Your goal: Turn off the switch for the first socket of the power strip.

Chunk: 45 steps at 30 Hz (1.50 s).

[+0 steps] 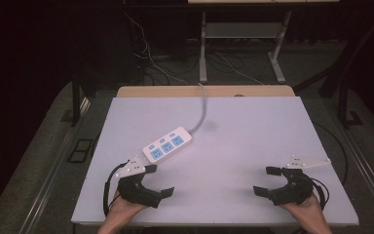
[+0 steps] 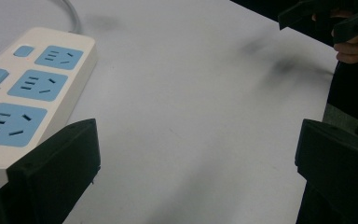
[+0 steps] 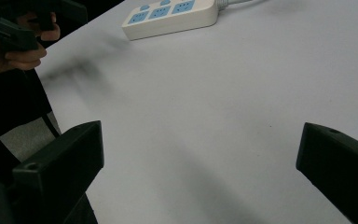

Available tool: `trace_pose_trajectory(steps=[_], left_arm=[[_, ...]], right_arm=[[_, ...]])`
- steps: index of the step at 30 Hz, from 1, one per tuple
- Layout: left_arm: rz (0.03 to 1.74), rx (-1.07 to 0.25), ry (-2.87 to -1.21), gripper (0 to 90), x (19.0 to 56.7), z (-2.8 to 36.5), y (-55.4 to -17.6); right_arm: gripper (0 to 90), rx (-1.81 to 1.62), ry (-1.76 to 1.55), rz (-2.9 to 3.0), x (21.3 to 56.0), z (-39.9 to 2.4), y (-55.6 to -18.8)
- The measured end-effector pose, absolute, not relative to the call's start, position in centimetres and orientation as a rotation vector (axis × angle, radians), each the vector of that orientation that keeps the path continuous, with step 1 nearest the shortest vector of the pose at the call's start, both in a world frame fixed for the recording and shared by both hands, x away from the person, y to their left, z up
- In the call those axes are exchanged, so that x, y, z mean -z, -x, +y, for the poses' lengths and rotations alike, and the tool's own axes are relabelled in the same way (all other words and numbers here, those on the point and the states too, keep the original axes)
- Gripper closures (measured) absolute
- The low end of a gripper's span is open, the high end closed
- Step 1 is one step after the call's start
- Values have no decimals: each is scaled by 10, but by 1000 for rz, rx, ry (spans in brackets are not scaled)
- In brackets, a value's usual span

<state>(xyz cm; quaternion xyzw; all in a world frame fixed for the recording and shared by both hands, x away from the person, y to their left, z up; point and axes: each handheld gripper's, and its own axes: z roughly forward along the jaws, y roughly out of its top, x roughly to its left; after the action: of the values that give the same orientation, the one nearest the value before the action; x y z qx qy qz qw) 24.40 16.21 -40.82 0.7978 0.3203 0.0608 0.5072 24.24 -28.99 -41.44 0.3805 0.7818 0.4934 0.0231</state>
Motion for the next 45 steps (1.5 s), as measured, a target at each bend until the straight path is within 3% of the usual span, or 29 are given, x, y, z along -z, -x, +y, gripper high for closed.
trace_pose_trajectory(steps=[45], left_arm=[[744,-135,-2025,0,368,167,-283]], right_arm=[[4,-1515,-1183,2424,416,-292,-242]])
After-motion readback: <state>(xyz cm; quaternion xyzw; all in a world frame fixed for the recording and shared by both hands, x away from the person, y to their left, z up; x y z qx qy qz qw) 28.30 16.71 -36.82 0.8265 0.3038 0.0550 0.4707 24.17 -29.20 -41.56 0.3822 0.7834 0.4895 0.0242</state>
